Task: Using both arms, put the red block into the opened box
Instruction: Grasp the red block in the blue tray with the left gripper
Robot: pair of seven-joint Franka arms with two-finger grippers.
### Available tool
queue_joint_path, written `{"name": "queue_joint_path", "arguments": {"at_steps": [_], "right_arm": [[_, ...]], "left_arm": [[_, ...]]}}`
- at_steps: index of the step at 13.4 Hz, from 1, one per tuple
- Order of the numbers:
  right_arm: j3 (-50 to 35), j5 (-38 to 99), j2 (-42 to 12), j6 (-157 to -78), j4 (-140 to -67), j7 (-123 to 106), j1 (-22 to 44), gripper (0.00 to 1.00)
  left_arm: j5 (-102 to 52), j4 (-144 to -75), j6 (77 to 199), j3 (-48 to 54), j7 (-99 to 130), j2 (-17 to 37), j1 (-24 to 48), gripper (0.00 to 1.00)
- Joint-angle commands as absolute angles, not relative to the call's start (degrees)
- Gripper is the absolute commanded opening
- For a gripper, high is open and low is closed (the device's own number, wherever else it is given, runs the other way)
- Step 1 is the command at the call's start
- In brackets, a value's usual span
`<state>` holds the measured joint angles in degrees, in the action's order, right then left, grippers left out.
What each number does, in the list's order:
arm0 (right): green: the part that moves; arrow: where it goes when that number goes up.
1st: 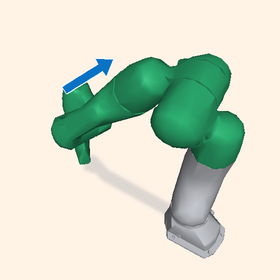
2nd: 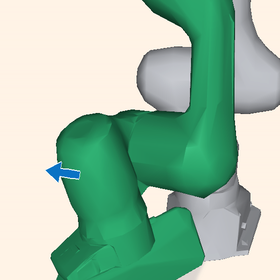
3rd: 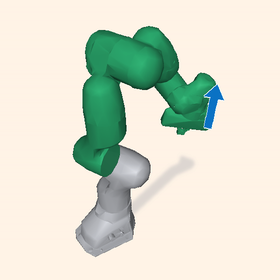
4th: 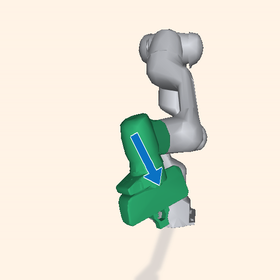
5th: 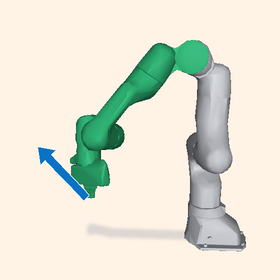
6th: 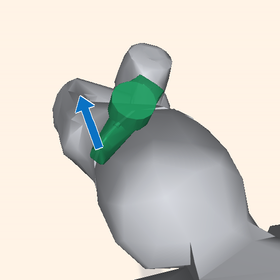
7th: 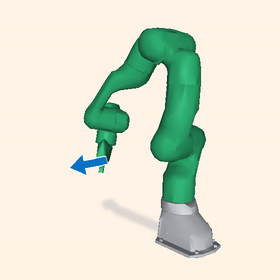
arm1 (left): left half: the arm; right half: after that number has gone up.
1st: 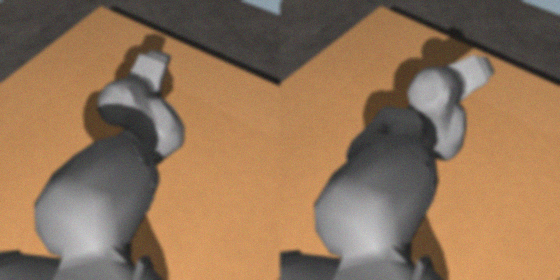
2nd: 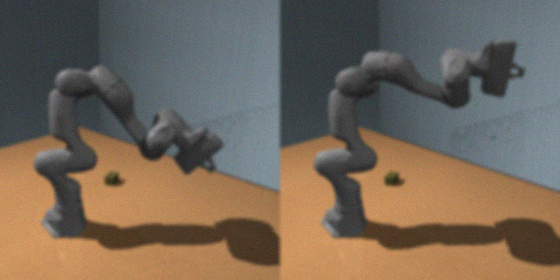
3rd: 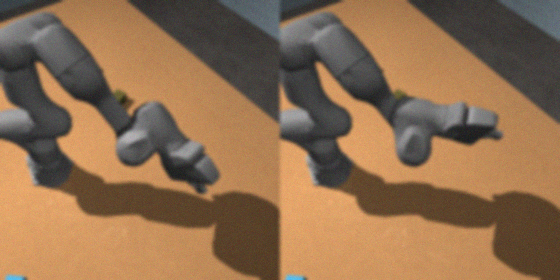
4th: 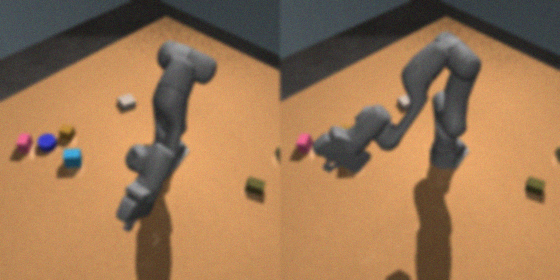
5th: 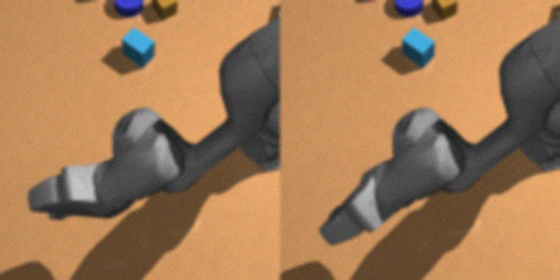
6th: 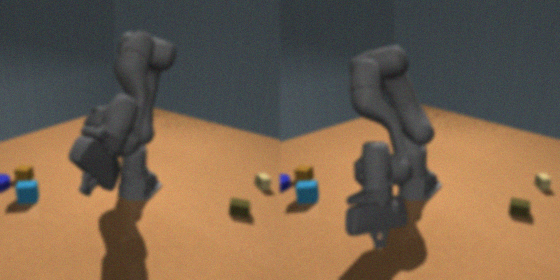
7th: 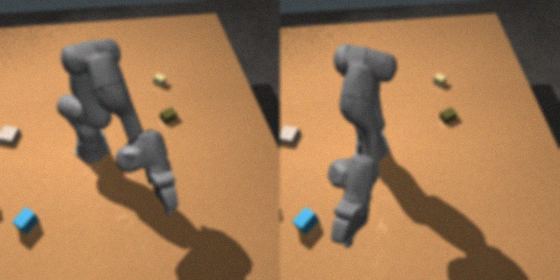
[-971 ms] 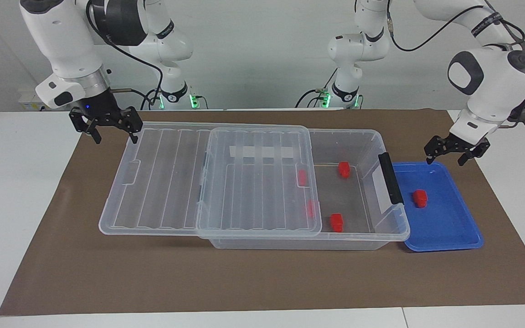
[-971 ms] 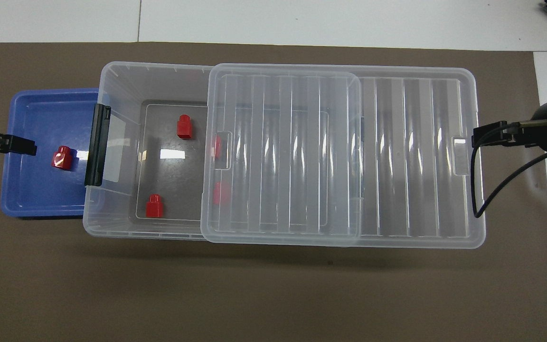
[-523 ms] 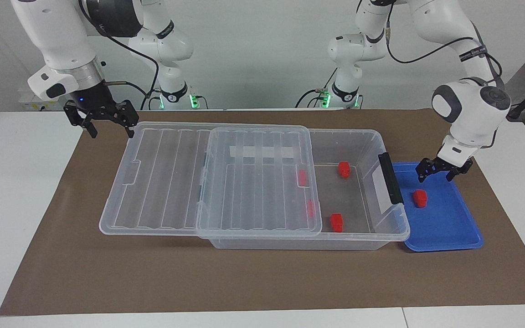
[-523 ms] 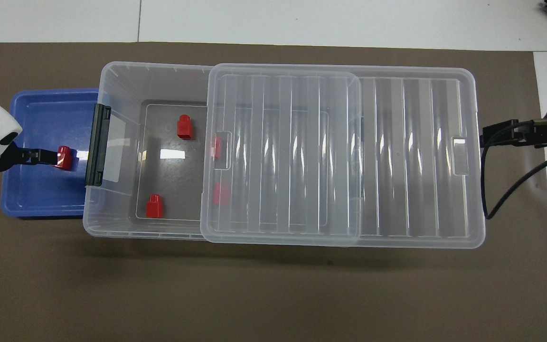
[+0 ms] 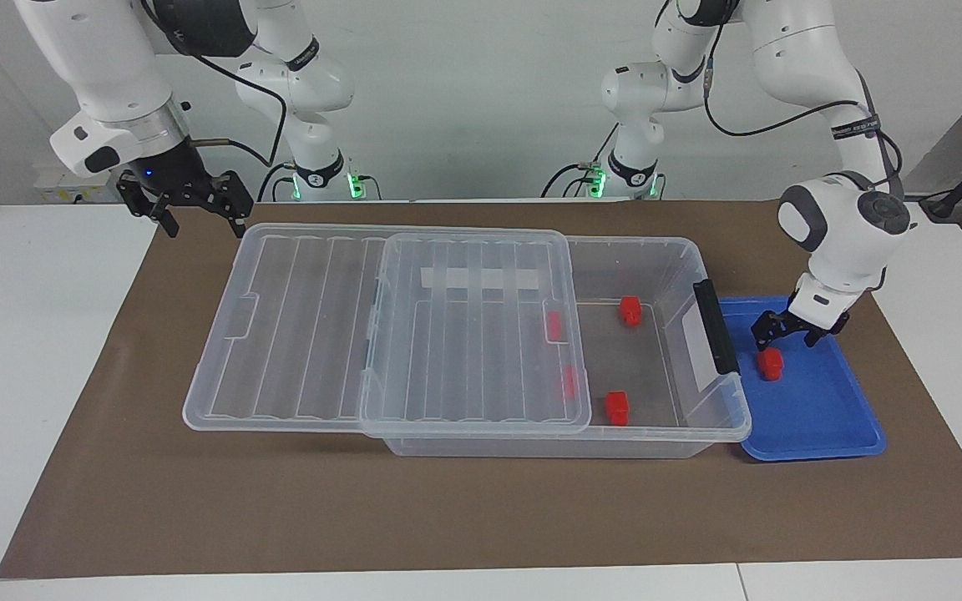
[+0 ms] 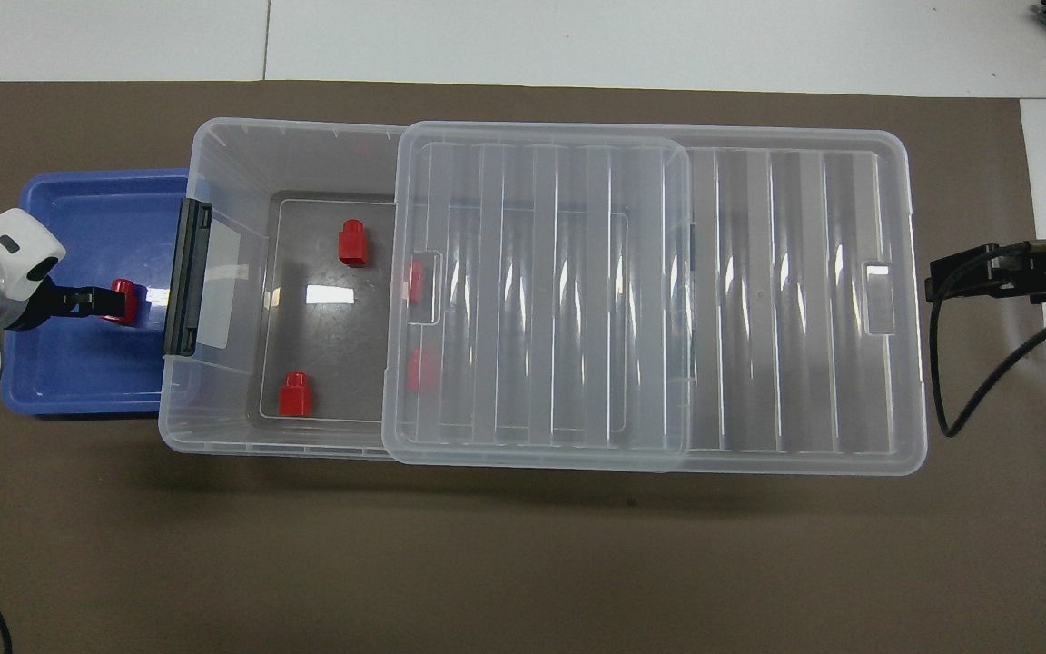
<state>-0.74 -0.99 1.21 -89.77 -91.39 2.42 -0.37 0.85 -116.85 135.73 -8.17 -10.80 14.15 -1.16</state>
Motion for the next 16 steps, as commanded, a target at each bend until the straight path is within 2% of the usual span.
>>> {"name": "queue_joint_path", "arguments": {"at_steps": [1, 6, 7, 8, 9, 12, 13, 16], "right_arm": [[-0.70, -0.18, 2.46, -88.59, -92.20, 3.95, -0.79, 1.00], [-0.79, 0.00, 2.55, -89.39, -92.73, 6.59, -0.79, 1.00], [-0.79, 0.00, 2.55, -89.30, -92.72, 6.42, -0.79, 1.00], [-0.79, 0.00, 2.55, -89.30, -92.72, 6.42, -0.79, 1.00], [-0.79, 0.00, 2.55, -89.30, -92.72, 6.42, -0.79, 1.00], [-0.79, 0.09, 2.55, -89.30, -92.72, 6.33, -0.79, 1.00], [-0.79, 0.00, 2.55, -89.30, -92.72, 6.33, -0.79, 1.00], [-0.79, 0.00, 2.55, -89.30, -92.64, 6.33, -0.79, 1.00]], "left_arm": [[1.23, -117.86, 139.74, -8.09, -11.16, 15.29, -1.05, 1.00], [1.23, -118.04, 142.29, -8.09, -18.02, 16.96, -1.32, 0.99], [1.23, -118.47, 142.82, -8.09, -17.93, 17.05, -1.14, 0.92], [1.23, -118.56, 143.00, -8.09, -17.67, 17.05, -0.97, 0.79], [1.23, -118.56, 143.00, -8.09, -17.67, 17.05, -0.97, 0.60], [1.23, -118.74, 142.56, -8.09, -17.67, 16.96, -0.97, 0.11], [1.23, -118.74, 142.30, -8.09, -17.58, 16.96, -0.97, 0.00], [1.06, -116.56, 137.41, -8.00, -17.23, 16.70, -0.88, 0.00]]}}
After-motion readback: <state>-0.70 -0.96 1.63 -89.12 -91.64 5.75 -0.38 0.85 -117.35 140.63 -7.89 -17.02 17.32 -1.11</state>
